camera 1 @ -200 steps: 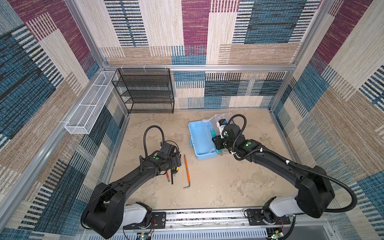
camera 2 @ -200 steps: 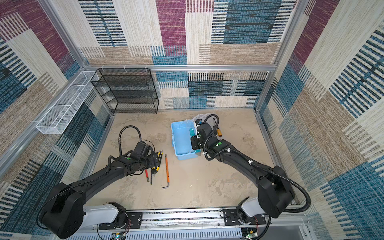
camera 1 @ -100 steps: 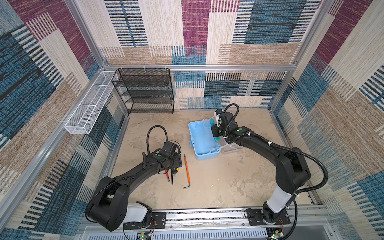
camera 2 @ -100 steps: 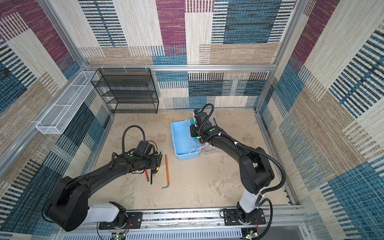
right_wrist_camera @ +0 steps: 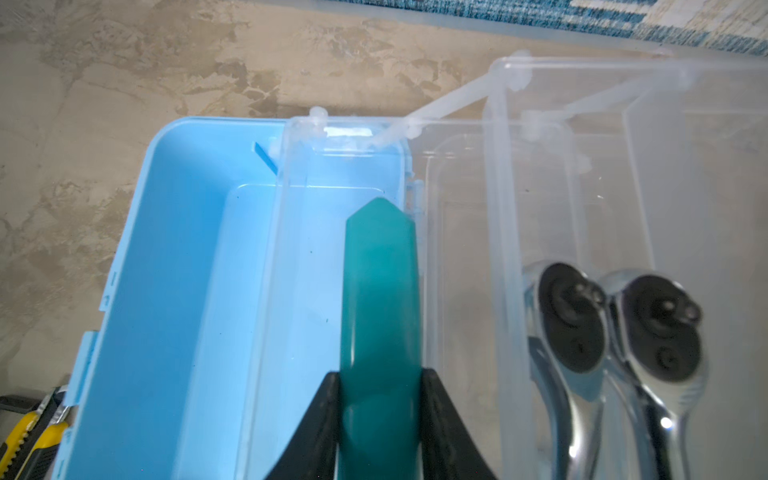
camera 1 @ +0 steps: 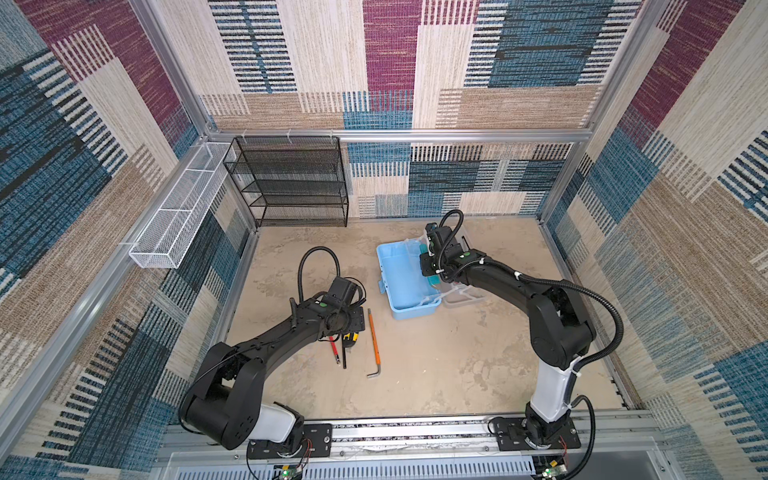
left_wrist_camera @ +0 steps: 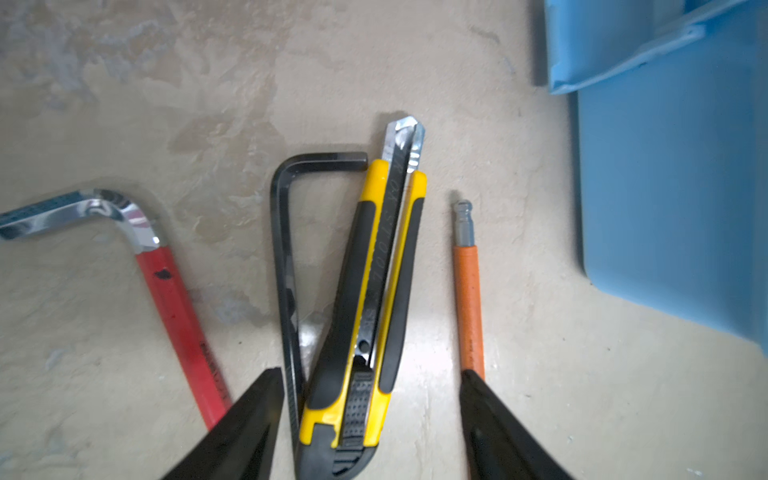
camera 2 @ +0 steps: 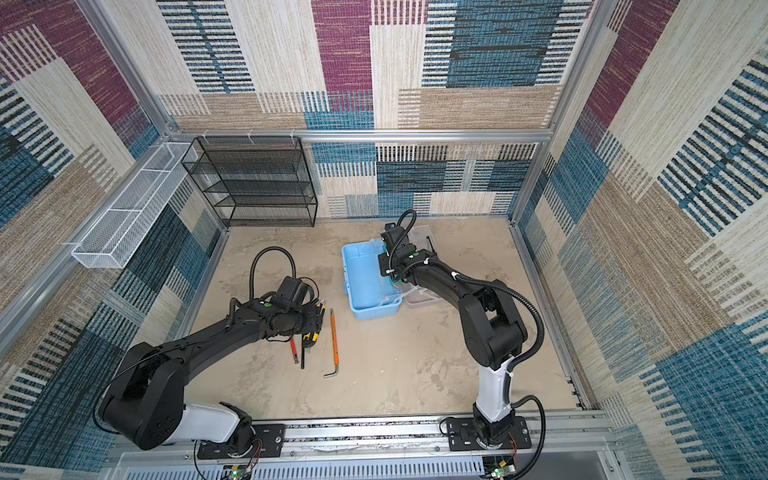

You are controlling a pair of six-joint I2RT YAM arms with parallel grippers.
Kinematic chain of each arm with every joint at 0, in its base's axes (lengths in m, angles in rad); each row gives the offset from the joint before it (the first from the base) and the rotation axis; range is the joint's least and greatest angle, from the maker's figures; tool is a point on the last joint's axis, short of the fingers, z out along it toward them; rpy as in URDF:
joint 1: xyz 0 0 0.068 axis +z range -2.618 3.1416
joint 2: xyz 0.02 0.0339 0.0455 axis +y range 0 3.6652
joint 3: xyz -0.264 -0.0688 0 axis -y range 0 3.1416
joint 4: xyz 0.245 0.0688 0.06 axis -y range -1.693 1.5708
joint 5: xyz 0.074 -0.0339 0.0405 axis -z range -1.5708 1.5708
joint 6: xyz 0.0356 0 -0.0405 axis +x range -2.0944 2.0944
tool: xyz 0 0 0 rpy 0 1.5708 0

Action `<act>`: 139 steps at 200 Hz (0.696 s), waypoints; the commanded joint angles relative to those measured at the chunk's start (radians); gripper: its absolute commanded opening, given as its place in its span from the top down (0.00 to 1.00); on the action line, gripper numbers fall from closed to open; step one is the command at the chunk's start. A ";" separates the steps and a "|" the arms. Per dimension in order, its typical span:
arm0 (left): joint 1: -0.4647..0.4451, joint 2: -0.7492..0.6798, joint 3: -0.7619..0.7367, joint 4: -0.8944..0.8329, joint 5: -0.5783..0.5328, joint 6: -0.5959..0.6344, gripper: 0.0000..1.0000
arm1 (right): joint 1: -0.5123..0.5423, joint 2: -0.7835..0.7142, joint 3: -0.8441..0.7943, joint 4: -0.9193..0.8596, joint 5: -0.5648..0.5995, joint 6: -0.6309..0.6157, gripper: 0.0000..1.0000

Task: Pack the tool kit
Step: 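Lower the teal knife into the box, open right gripper while left grasps yellow knife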

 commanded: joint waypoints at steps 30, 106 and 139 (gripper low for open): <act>-0.003 0.066 0.051 -0.004 0.008 0.053 0.38 | -0.001 0.011 0.008 -0.018 0.058 -0.002 0.71; -0.009 0.162 0.109 -0.031 -0.055 0.072 0.38 | -0.001 -0.002 0.020 -0.013 0.008 0.026 0.56; -0.011 0.201 0.129 -0.030 -0.062 0.081 0.39 | -0.001 -0.020 0.034 -0.008 -0.025 0.043 0.48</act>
